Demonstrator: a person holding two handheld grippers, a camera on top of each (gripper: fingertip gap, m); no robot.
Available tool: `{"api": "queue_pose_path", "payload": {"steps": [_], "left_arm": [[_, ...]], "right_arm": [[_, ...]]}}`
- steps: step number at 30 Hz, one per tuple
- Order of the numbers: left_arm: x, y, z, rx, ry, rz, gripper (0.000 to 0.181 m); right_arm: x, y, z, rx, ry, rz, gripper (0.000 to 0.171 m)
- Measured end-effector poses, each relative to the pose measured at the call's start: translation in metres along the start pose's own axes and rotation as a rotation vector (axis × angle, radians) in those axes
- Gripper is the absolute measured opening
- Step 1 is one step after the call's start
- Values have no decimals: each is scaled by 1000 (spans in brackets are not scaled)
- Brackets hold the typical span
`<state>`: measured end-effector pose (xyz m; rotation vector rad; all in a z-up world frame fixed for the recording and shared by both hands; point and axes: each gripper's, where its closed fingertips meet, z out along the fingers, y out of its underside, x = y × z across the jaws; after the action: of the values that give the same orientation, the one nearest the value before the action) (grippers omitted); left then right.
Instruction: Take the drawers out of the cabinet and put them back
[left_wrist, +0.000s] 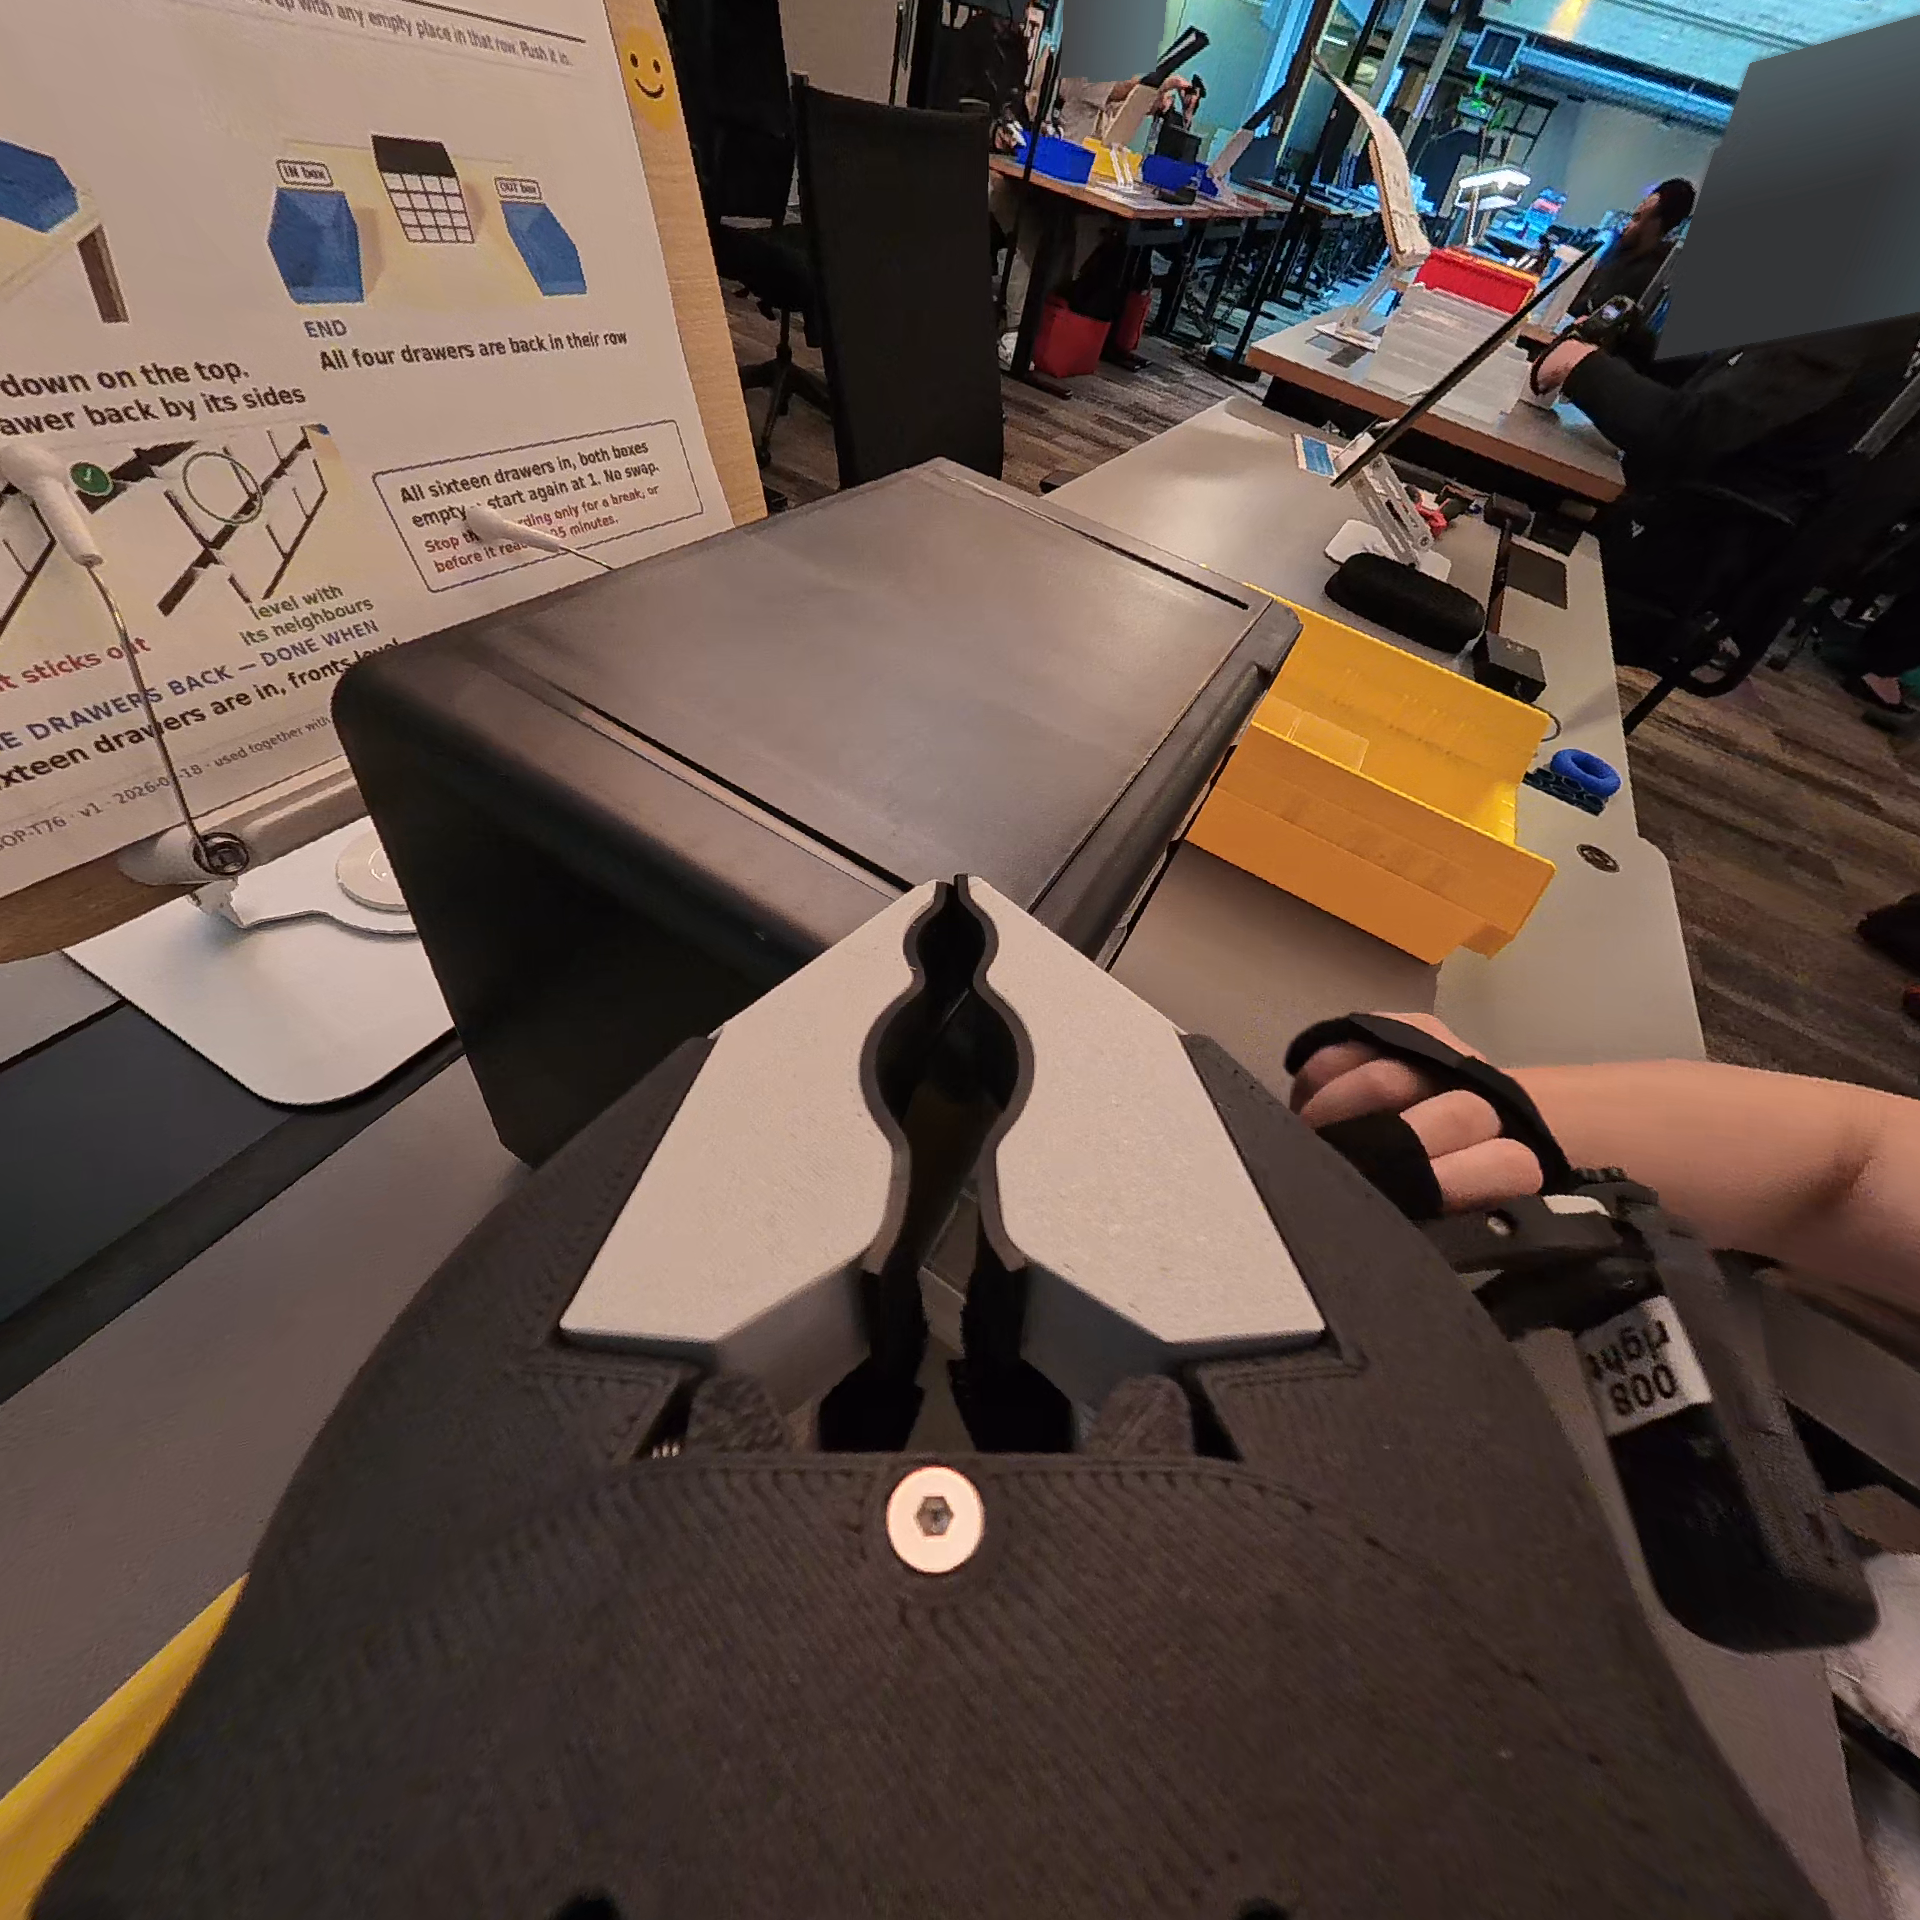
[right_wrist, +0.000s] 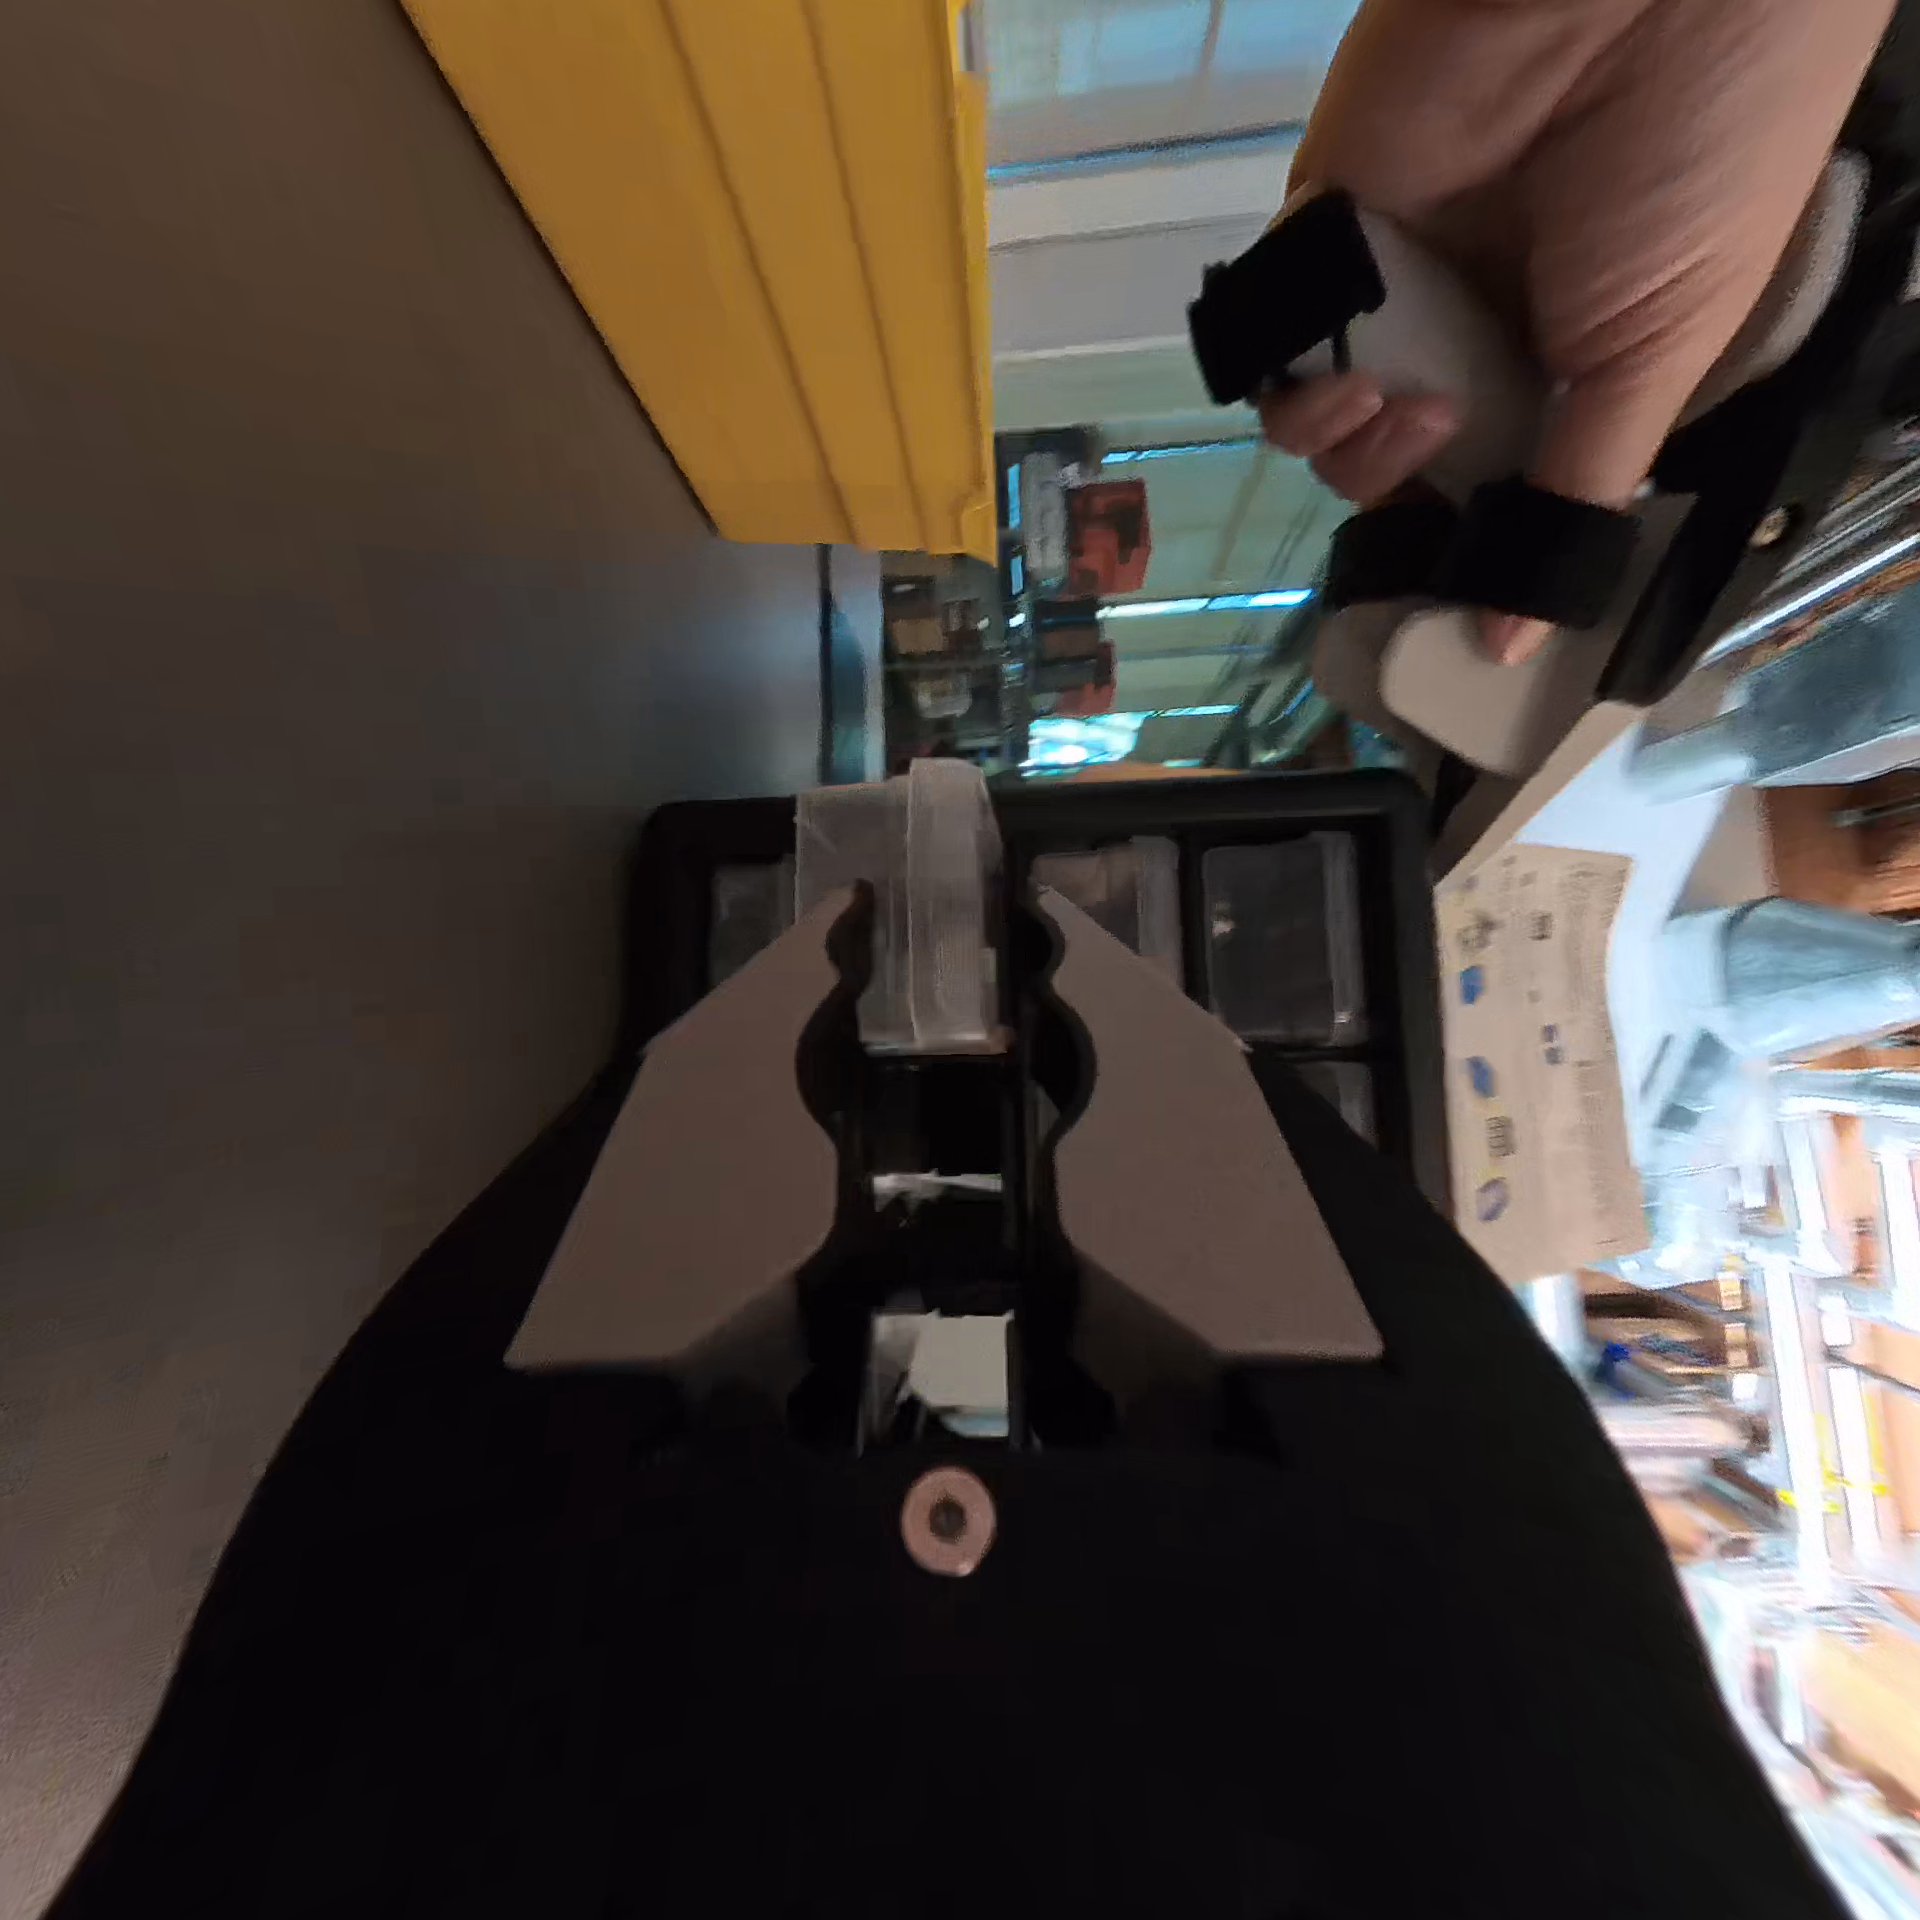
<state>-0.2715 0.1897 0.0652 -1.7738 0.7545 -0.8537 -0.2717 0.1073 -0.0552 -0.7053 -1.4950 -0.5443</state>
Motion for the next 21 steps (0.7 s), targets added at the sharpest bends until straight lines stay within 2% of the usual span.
{"api": "queue_pose_path", "payload": {"steps": [3, 8, 12, 14, 16, 21], "left_arm": [[0, 0, 0, 1, 1, -1, 0], [0, 0, 0, -1, -2, 1, 0], [0, 0, 0, 0, 0, -2, 0], [0, 0, 0, 0, 1, -1, 0], [0, 0, 0, 0, 2, -1, 0], [0, 0, 0, -1, 1, 0, 0]], "right_arm": [[-6, 0, 7, -42, -148, 118, 30], [-3, -4, 14, -92, -410, 438, 32], [-15, 14, 14, -293, -670, 473, 32], [-23, 19, 12, -364, -781, 483, 22], [-33, 9, 5, -344, -910, 518, 12], [-36, -15, -22, -323, -1065, 603, 12]]}}
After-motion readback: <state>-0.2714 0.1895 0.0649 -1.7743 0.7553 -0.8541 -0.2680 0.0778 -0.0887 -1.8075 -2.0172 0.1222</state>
